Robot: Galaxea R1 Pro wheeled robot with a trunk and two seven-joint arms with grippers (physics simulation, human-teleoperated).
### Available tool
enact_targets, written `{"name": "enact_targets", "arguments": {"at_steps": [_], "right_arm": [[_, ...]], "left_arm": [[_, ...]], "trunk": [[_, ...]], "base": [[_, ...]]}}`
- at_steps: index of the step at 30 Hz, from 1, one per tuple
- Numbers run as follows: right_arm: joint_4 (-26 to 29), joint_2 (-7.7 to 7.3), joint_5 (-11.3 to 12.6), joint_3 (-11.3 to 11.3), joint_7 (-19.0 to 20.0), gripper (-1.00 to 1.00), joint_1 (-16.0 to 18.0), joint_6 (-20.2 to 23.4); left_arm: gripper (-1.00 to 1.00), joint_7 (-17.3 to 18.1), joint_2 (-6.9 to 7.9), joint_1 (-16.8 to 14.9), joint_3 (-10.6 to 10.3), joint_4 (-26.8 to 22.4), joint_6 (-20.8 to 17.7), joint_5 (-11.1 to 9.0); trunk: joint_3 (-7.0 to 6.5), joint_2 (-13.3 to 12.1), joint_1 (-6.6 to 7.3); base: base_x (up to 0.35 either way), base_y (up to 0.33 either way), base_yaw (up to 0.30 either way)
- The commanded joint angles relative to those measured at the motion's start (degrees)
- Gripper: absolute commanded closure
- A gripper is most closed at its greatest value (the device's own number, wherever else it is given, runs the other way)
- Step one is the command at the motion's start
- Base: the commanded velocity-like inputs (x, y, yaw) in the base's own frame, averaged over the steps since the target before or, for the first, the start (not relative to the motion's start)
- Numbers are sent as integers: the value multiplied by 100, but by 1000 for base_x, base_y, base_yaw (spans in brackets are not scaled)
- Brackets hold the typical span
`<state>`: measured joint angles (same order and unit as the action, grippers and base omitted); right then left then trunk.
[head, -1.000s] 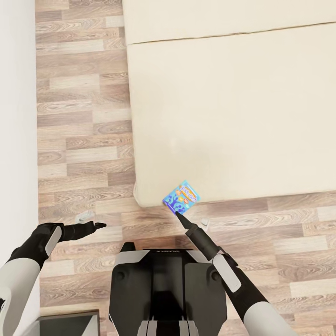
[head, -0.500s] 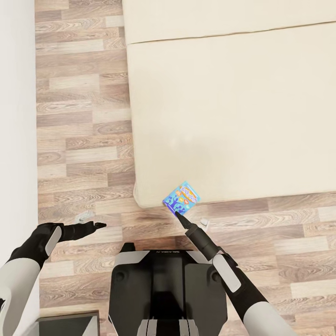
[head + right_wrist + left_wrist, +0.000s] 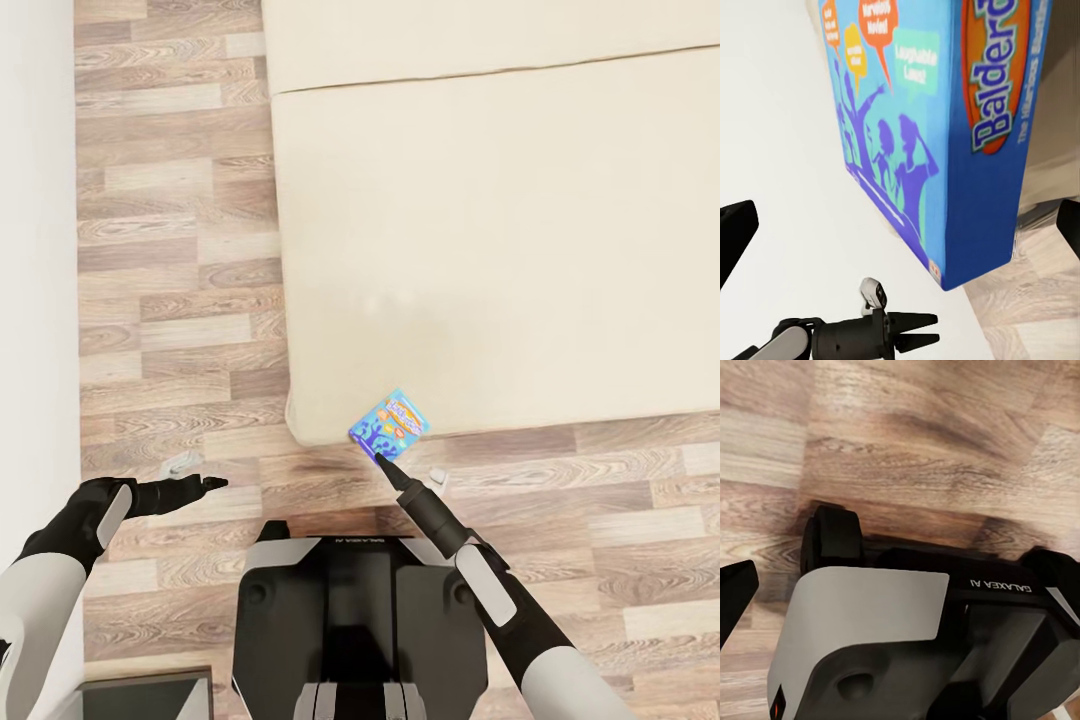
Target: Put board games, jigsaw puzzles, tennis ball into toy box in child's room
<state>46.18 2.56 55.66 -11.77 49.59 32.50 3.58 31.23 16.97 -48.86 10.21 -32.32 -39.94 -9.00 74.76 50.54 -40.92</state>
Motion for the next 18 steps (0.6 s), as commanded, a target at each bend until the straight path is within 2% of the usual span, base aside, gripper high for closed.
{"name": "enact_targets", "arguments": {"at_steps": [1, 11, 18], "right_arm": [[-3, -1, 59, -9, 16, -100, 2, 38], [-3, -1, 53, -9, 16, -100, 2, 38], [-3, -1, 52, -9, 16, -100, 2, 38]], "left_arm": [[-100, 6, -1, 0, 16, -2, -40, -23], [-100, 6, -1, 0, 16, -2, -40, -23], [-100, 7, -1, 0, 16, -2, -40, -23]], "trunk": [[21, 45, -24], [200, 446, -243], [200, 446, -243]], "base": [[0, 0, 0], [0, 0, 0], [0, 0, 0]]}}
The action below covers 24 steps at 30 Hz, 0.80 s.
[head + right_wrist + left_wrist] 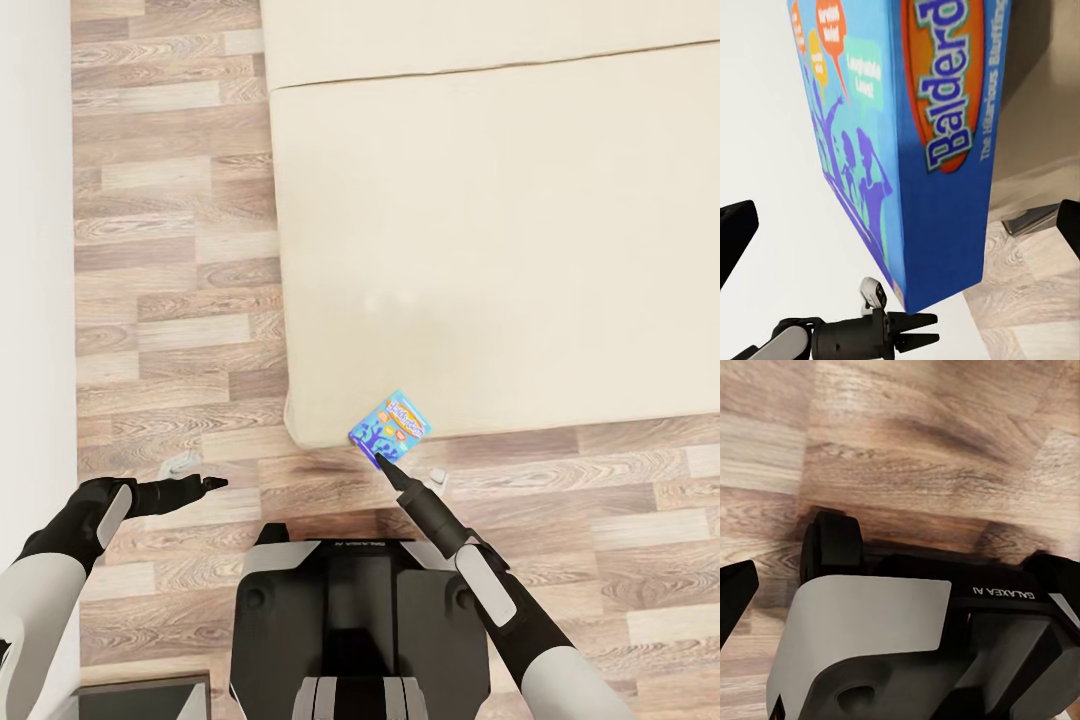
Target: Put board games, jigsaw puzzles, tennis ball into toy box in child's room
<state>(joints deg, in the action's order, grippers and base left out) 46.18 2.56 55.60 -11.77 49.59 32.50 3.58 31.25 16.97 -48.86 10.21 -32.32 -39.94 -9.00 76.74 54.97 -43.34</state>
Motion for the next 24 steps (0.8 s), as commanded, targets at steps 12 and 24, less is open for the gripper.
{"name": "enact_targets", "arguments": {"at_steps": [12, 24], "right_arm": [[-3, 3, 46, -9, 8, -100, 2, 38], [-3, 21, 45, -16, -141, -100, 2, 22]], "left_arm": [[-100, 5, -1, 0, 16, -2, -40, -23], [-100, 5, -1, 0, 16, -2, -40, -23]], "trunk": [[2, 3, -1], [2, 3, -1]], "base": [[1, 0, 0], [43, 28, 0]]}}
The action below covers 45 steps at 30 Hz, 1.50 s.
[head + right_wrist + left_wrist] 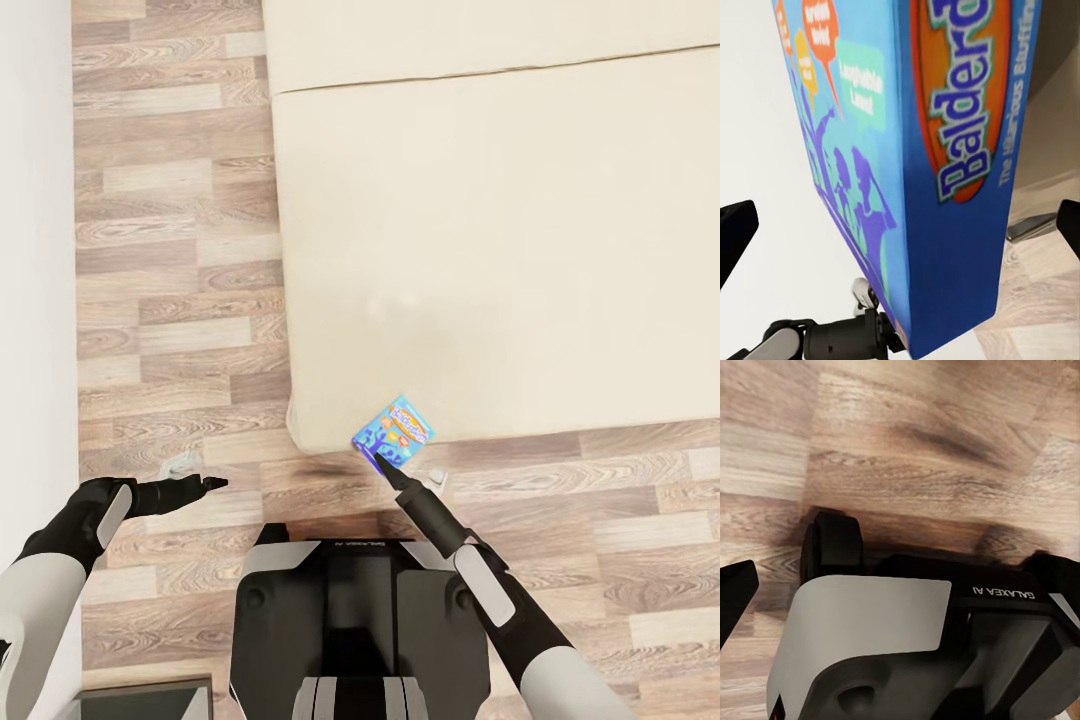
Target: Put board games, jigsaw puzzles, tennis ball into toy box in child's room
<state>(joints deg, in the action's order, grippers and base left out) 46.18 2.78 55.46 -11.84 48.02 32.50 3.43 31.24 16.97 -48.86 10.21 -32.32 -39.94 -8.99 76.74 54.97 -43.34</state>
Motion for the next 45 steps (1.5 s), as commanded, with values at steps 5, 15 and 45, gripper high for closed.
{"name": "enact_targets", "arguments": {"at_steps": [5, 15, 45], "right_arm": [[-3, 5, 60, -10, -11, -100, 2, 31], [-3, -5, 61, -11, -20, 100, 2, 26], [-3, -23, 52, -28, -9, 100, 2, 24]], "left_arm": [[-100, 5, -1, 0, 16, -2, -40, -23], [-100, 6, -1, 0, 16, -2, -40, -23], [-100, 6, -1, 0, 16, -2, -40, -23]], "trunk": [[2, 3, -1], [2, 3, -1], [-106, -238, 131]], "base": [[4, 3, 0], [0, 0, 0], [0, 0, 0]]}}
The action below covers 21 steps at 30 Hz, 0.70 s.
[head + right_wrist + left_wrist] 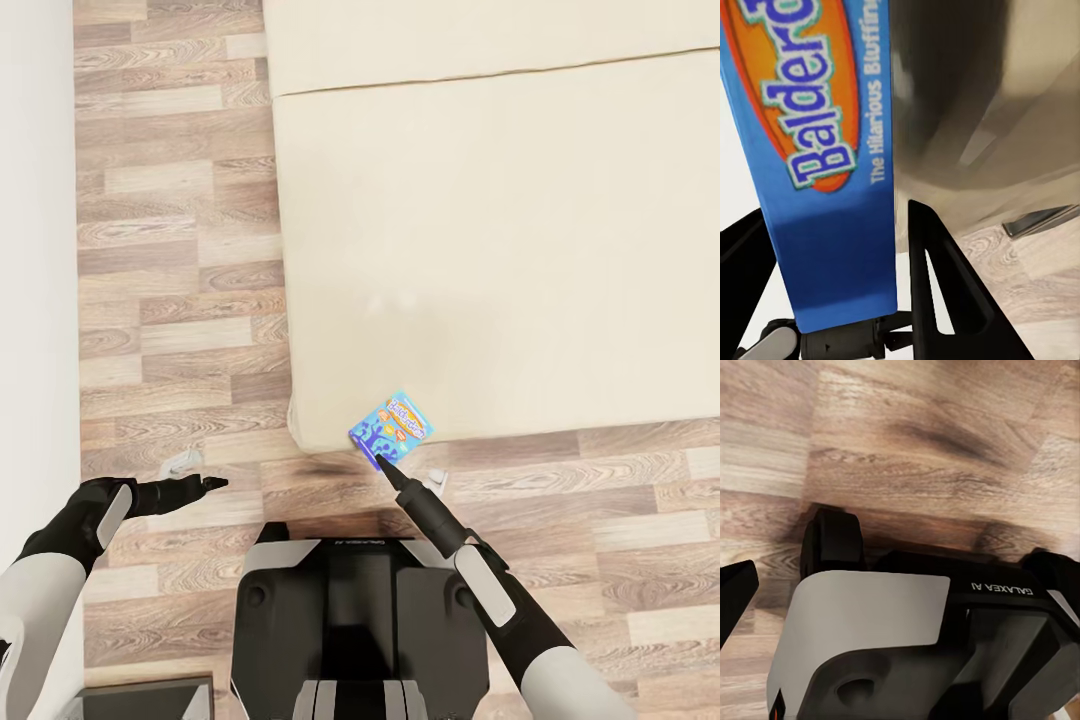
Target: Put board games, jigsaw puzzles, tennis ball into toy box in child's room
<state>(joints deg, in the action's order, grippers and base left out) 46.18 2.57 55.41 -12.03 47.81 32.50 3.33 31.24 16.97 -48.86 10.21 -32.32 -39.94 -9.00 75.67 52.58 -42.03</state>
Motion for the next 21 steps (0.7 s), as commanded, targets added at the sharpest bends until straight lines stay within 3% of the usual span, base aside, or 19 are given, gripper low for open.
{"name": "enact_targets", "arguments": {"at_steps": [1, 8, 15, 18, 21], "right_arm": [[-4, -1, 58, -10, 11, 100, 2, 35], [16, -9, 32, -11, 2, 100, 21, 43], [53, -9, -578, 15, -32, 100, 36, 87], [62, -1, -663, 15, -39, 100, 37, 128], [82, -2, -722, 13, -43, 100, 37, 510]], "left_arm": [[-100, 6, -1, 0, 16, -2, -40, -23], [-100, 5, -1, 0, 16, -2, -30, -23], [-100, 5, -1, 0, 16, -2, -23, -23], [-100, 6, -1, 0, 16, -2, -19, -23], [-100, 9, -1, 0, 16, -2, -11, -23]], "trunk": [[-17, -38, 21], [-142, -319, 175], [-268, -600, 329], [-322, -720, 395], [-376, -840, 461]], "base": [[0, 0, 0], [0, 0, 0], [0, 0, 0], [0, 0, 0], [0, 0, 0]]}}
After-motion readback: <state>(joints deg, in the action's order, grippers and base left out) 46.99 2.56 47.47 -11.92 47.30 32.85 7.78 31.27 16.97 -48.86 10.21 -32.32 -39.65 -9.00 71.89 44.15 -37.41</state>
